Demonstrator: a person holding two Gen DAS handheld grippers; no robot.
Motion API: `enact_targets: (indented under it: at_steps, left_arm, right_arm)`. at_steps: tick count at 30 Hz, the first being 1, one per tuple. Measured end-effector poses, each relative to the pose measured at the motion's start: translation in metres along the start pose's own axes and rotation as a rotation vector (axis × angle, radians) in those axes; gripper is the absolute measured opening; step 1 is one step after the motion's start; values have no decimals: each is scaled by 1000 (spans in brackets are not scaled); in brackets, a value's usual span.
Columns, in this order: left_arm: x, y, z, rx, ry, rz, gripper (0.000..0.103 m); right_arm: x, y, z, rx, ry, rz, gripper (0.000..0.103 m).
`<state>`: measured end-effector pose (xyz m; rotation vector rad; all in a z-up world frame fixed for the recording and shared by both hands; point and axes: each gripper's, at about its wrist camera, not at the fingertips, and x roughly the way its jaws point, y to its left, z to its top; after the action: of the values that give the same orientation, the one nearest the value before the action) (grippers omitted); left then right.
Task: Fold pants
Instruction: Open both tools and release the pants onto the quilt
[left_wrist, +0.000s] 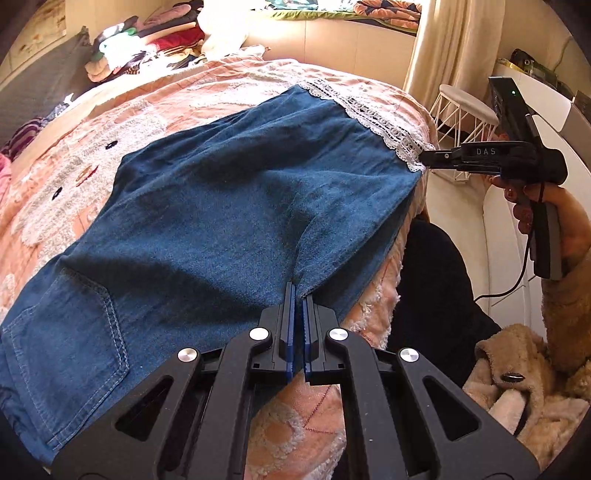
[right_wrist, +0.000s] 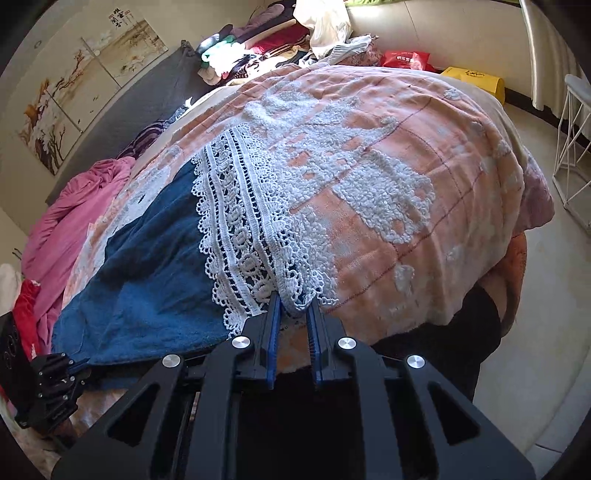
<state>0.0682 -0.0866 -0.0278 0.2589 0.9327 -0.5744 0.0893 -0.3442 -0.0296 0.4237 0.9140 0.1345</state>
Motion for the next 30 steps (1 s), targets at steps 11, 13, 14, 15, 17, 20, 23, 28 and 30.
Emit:
enact_targets:
  at_steps: [11,13,14,15,17,20,23,28,30]
  left_arm:
    - [-5,-4,-3,39,-14,8,0]
    - [-9,-7,-4,56,-20,15,0]
    - [-10,-9,-5,62,-23,14,0]
    - [-10,-11,-5,67,-22,11,0]
    - [-6,-13,-7,76,-8,14,0]
    - [-1,-15,-10,84,6,23,1]
    - [0,-14,-9,73,8,17,1]
    - [-2,-13,-12,71,15,0,7]
    - [-6,-13,-14,70,15,-19,15]
  right_arm:
    - [-28,22,0,-68,-84,-94,23]
    - [-28,37,-1,-125,-92,-129,24]
    - [-28,45,-2,-155,-95,-126,25]
    - [-27,52,-4,-179,-90,-94,26]
    - [-19,68,-8,-209,-56,0,29]
    - [-4,97,-14,-283,-11,91,29]
    - [11,116,-19,-334,34,122,29]
    - [36,118,-31,-370,115,55,30]
    - [35,116,-32,-360,108,62,30]
